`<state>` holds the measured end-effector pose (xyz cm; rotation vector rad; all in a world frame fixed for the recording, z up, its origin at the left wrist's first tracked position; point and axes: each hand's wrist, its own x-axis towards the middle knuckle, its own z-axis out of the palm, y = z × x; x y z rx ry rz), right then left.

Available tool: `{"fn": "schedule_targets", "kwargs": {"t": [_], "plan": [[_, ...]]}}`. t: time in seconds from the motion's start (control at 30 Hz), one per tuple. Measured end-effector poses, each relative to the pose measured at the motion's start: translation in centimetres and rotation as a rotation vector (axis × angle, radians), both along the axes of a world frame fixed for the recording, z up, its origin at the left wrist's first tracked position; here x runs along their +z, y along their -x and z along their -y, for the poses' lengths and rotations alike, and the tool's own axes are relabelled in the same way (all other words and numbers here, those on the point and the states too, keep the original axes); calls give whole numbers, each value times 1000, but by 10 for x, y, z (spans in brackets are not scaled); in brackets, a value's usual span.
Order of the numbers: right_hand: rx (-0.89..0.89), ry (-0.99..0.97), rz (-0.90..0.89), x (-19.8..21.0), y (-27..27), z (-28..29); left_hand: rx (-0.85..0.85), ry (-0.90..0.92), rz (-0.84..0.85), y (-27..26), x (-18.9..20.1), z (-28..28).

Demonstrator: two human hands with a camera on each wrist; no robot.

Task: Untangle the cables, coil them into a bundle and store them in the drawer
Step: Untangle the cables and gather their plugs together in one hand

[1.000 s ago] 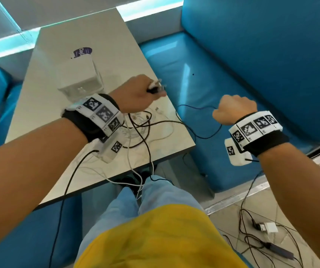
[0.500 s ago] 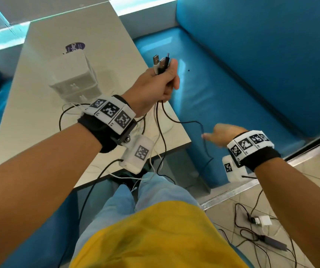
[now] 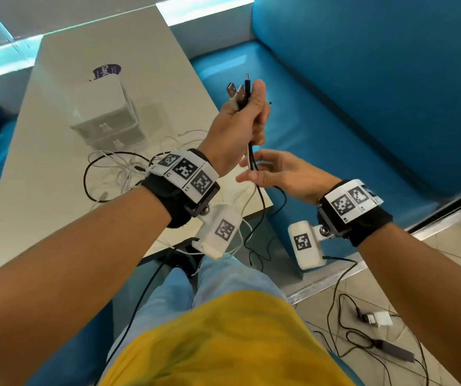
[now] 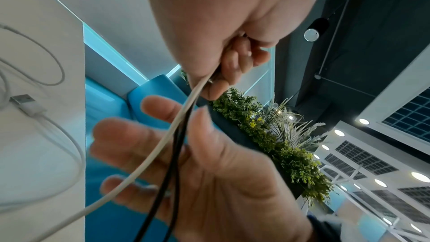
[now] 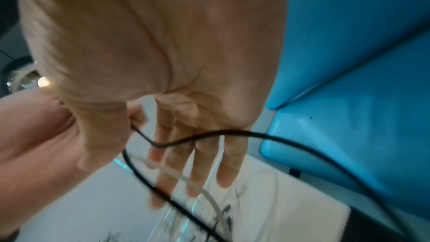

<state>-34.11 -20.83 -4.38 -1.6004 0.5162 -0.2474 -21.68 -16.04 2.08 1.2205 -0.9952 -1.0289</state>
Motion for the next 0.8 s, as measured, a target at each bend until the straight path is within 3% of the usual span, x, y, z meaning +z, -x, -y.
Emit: {"fn": "schedule_targets", "kwargs": {"t": [0.23,0.4,0.53,0.63,0.7,0.8], "plan": [[-80,0,-55,-15,5,1,-2,-69,-24,-18,8,-5],[-58,161,-315,-54,24,13,13,-91,-13,-29,20,-7],[16,215,-513,-82,37,14,-79,-156,127,-24,14,-12],[79,265,-540,-67,33,20,-141,-215,162,-18,3,-16],[18,355,-487,-40,28,26,-149,-258,172,-17,-3,-17],[-224,425,-205,14,12,26,-119,-310,168,-18,-9,-19]]}}
